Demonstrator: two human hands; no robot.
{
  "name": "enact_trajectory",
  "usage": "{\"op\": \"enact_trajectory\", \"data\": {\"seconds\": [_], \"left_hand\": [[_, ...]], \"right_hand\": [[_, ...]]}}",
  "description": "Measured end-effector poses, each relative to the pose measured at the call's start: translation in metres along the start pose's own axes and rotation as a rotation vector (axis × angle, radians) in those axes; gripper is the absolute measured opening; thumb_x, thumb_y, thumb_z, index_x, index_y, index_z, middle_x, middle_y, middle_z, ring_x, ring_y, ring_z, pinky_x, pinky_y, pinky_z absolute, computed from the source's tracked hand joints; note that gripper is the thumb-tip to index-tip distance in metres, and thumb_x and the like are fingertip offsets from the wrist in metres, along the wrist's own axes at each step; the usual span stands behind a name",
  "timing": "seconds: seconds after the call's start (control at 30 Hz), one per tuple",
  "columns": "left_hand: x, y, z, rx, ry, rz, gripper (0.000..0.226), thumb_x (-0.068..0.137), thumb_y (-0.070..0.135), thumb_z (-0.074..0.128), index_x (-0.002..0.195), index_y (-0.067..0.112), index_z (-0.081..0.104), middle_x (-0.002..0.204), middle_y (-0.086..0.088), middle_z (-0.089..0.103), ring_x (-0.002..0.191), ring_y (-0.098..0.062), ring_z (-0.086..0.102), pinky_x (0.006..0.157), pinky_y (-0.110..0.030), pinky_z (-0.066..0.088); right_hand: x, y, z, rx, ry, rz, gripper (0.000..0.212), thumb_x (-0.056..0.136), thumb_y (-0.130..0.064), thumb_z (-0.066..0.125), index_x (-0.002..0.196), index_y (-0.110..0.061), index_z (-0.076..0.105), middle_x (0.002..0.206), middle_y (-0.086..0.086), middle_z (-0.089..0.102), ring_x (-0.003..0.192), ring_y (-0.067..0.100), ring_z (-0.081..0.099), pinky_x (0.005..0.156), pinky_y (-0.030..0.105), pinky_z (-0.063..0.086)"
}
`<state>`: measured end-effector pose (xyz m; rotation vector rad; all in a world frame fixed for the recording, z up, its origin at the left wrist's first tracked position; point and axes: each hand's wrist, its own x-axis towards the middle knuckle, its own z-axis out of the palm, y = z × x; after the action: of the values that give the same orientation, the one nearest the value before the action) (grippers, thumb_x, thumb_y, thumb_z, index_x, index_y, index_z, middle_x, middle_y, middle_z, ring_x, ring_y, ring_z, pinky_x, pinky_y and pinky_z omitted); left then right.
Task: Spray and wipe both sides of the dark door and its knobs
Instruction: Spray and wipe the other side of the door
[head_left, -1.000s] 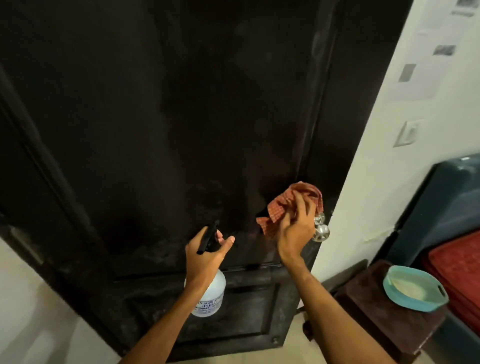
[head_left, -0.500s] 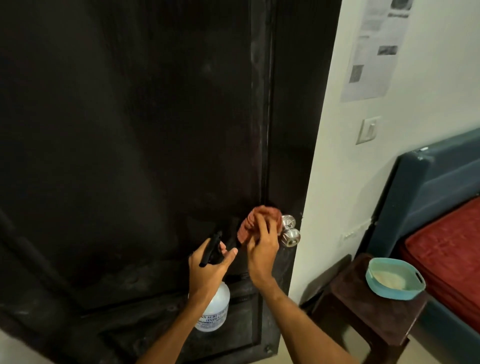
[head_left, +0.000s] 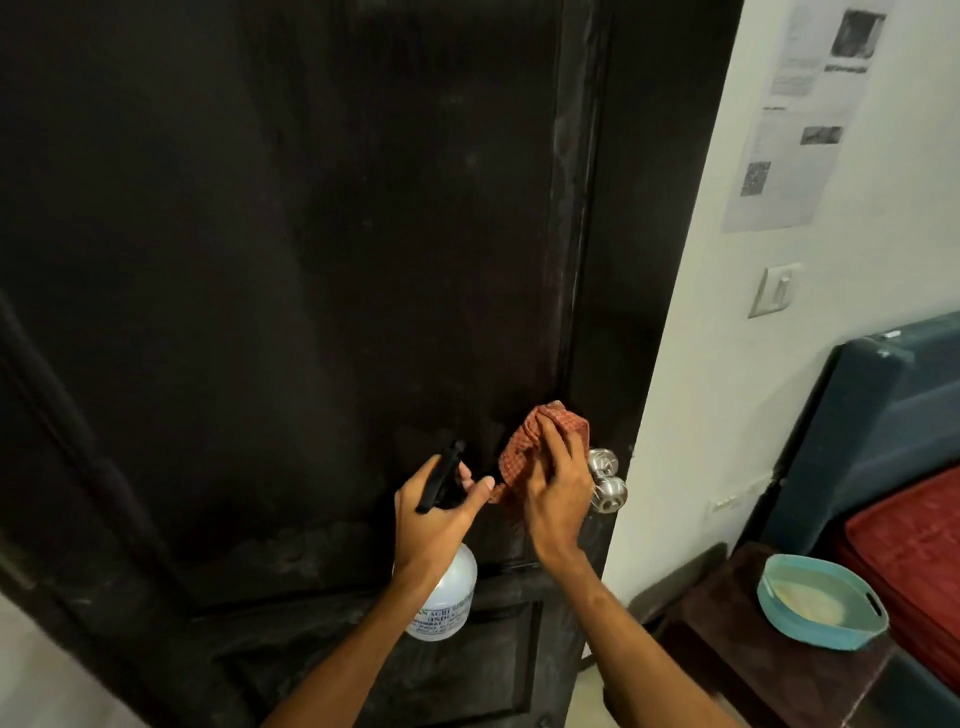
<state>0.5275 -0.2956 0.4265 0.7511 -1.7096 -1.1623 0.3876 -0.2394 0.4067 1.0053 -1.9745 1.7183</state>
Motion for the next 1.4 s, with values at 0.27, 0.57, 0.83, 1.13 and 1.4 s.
{"op": "enact_trajectory", "data": {"seconds": [0.27,0.57,0.83,1.13,1.4], "left_hand": [[0.013,0.036,-0.004,-0.075,-0.016,0.019,0.021,0.084,0.020,0.086,0.081,0.018,0.066,0.065,0.004,0.067,0.053,-0.006,0.059,0.051,-0.019,0.044],[0.024,0.066,-0.016,-0.116,-0.052,0.032,0.020,0.083,0.022,0.086,0.080,0.019,0.067,0.066,0.003,0.066,0.053,-0.005,0.058,0.053,-0.020,0.043],[0.052,0.124,-0.004,-0.070,-0.088,0.106,0.023,0.084,0.023,0.085,0.075,0.014,0.066,0.052,0.010,0.057,0.043,-0.003,0.051,0.052,-0.027,0.042],[0.074,0.171,0.004,-0.106,-0.096,0.140,0.023,0.081,0.026,0.088,0.080,0.015,0.068,0.062,0.001,0.064,0.043,-0.009,0.053,0.046,-0.027,0.042],[0.100,0.218,-0.001,-0.098,-0.085,0.154,0.027,0.081,0.028,0.087,0.079,0.011,0.067,0.071,-0.021,0.070,0.039,-0.020,0.050,0.042,-0.028,0.042]], "right_hand": [[0.090,-0.068,-0.009,-0.050,0.113,-0.202,0.055,0.095,-0.004,0.060,0.148,-0.017,0.055,0.146,0.006,0.057,0.133,0.018,0.051,0.109,0.006,0.028],[0.071,-0.050,-0.018,-0.110,-0.009,-0.245,0.062,0.079,0.014,0.056,0.135,-0.009,0.065,0.138,0.012,0.061,0.126,0.030,0.056,0.107,0.045,0.050],[0.074,-0.050,-0.016,-0.202,-0.009,-0.302,0.050,0.089,-0.005,0.060,0.138,-0.015,0.064,0.137,0.014,0.059,0.123,0.033,0.057,0.097,0.047,0.055],[0.146,-0.107,-0.025,-0.161,0.067,-0.376,0.047,0.095,-0.021,0.054,0.141,-0.016,0.062,0.140,0.016,0.055,0.130,0.033,0.049,0.106,0.047,0.048],[0.166,-0.113,-0.034,-0.095,0.110,-0.432,0.051,0.083,0.010,0.063,0.130,-0.010,0.068,0.130,0.013,0.061,0.118,0.027,0.057,0.099,0.039,0.051]]}}
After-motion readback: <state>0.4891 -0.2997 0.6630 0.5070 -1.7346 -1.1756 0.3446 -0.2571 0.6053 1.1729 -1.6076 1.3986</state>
